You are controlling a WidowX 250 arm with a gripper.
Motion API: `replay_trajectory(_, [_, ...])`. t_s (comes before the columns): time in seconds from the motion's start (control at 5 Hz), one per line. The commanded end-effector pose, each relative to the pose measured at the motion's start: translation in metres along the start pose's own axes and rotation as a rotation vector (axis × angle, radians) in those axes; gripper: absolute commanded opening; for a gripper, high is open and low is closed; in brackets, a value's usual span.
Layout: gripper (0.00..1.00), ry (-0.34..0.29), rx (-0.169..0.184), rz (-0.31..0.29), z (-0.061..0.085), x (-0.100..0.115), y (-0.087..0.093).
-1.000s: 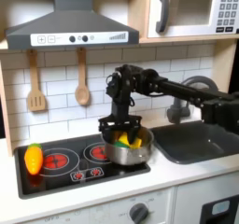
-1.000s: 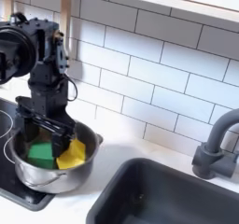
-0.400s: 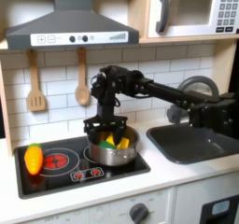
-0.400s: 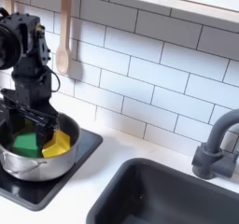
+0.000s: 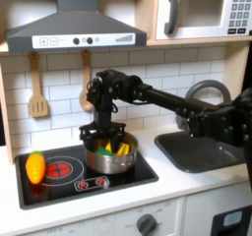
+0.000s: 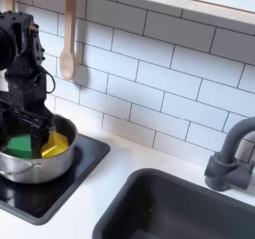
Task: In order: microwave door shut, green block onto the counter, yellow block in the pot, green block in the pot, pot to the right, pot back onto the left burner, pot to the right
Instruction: 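Move the pot back onto the left burner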
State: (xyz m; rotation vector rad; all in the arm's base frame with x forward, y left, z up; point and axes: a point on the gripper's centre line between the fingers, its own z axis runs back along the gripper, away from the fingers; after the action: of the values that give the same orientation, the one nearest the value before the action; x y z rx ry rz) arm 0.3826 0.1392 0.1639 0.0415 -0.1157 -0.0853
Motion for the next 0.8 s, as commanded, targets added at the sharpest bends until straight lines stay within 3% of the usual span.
replay_trajectory(0.0, [1.0,0.006,0.018,0.023,-0.001,-0.004,0.017])
replay_trajectory(0.6, [1.0,0.005,0.048,0.051,0.002,-0.009,0.043])
